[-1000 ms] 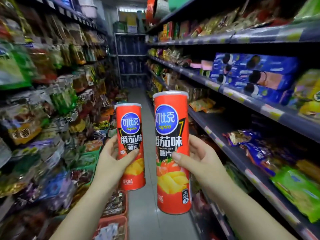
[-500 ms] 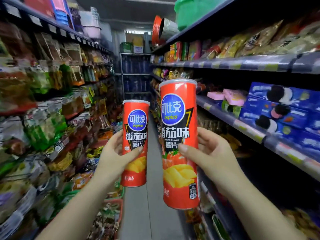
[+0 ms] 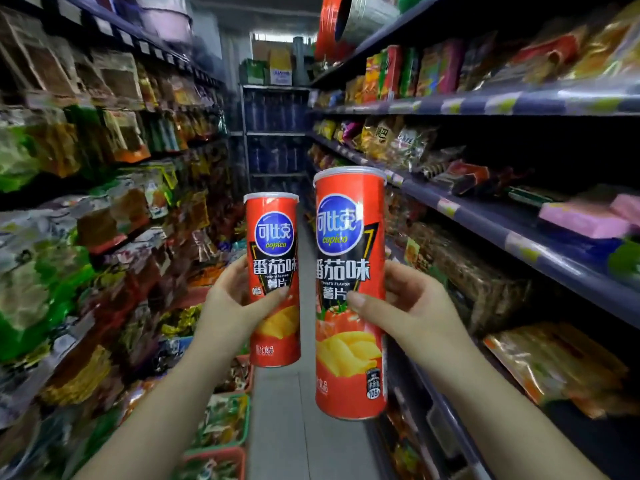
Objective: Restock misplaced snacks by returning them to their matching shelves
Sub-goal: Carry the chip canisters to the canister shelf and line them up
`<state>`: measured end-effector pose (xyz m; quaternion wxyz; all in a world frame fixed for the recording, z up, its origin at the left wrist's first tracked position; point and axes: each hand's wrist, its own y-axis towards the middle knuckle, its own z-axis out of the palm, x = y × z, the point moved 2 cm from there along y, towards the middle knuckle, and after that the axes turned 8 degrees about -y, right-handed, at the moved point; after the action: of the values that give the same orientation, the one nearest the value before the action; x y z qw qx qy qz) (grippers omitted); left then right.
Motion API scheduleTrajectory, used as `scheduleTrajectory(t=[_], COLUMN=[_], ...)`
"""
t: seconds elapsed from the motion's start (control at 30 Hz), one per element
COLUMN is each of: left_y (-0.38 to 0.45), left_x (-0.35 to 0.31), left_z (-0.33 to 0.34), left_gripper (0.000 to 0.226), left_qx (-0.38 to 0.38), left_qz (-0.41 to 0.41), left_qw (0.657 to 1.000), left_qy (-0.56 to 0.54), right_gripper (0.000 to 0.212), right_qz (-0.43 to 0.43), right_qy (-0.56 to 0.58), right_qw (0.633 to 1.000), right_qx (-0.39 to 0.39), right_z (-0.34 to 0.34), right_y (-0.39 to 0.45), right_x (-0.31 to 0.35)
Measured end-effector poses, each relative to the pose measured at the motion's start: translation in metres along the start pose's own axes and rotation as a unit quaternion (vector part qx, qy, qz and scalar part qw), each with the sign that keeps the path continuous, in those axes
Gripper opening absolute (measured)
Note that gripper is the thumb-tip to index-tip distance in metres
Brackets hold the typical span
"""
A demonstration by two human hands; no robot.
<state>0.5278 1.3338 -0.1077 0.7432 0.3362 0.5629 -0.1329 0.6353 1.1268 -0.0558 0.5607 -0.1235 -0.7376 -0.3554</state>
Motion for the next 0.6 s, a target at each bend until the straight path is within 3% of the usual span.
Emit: scheduleTrajectory(t=[0.37,0.6], left_y=[0.257,0.417], left_x=[0.096,0.161], left_z=[0.000,0.020], left_gripper=[0.085,0.066], left_qx=[0.026,0.018], left_qz=[-0.024,-0.008], left_qw=[0.999,0.999], left_qy=[0.015,0.034], right_gripper=[0.042,0.038], right_qz=[0.001,-0.006], right_qy=[0.003,-0.004], right_qw=[0.999,0.999], right_qx=[-0.037,-0.041], right_z=[0.008,-0.015], right_y=[0.243,0.397], right_x=[-0.097,-0.174])
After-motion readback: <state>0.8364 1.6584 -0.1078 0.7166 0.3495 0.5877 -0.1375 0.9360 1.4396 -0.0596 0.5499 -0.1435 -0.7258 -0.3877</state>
